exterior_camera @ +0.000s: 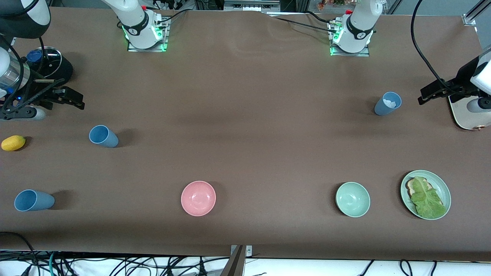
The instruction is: Stack blue cups with both arms
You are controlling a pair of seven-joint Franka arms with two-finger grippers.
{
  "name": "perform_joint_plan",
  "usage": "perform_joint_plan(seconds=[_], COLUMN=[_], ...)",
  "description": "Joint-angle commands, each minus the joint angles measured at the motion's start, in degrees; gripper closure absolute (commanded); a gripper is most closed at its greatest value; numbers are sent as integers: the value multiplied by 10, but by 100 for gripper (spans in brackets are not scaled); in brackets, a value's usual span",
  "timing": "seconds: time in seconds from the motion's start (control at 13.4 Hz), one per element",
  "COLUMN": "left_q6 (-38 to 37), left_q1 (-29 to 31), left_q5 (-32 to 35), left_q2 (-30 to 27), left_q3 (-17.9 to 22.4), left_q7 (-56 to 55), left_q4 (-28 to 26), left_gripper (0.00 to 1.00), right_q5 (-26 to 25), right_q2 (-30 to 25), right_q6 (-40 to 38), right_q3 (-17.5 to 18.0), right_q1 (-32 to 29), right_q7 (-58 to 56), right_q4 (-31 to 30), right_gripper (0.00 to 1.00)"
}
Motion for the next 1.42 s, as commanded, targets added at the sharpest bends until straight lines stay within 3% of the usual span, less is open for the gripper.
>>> perform_joint_plan(seconds=[0.0, 1.35], left_q6=[-13, -21], left_q1=[3, 1], left_q5=[-7, -7], left_q2=[5, 7], left_q3=[-3, -3], left_q7=[-3, -1], left_q4=[16, 16], left_gripper=[0, 0], right_q5=[8, 8], right_q2=[-1, 0], right_q6=[4, 3], right_q3=[4, 4], right_q1=[-3, -3], right_q7=[8, 6], right_q4=[1, 0], right_gripper=[0, 0])
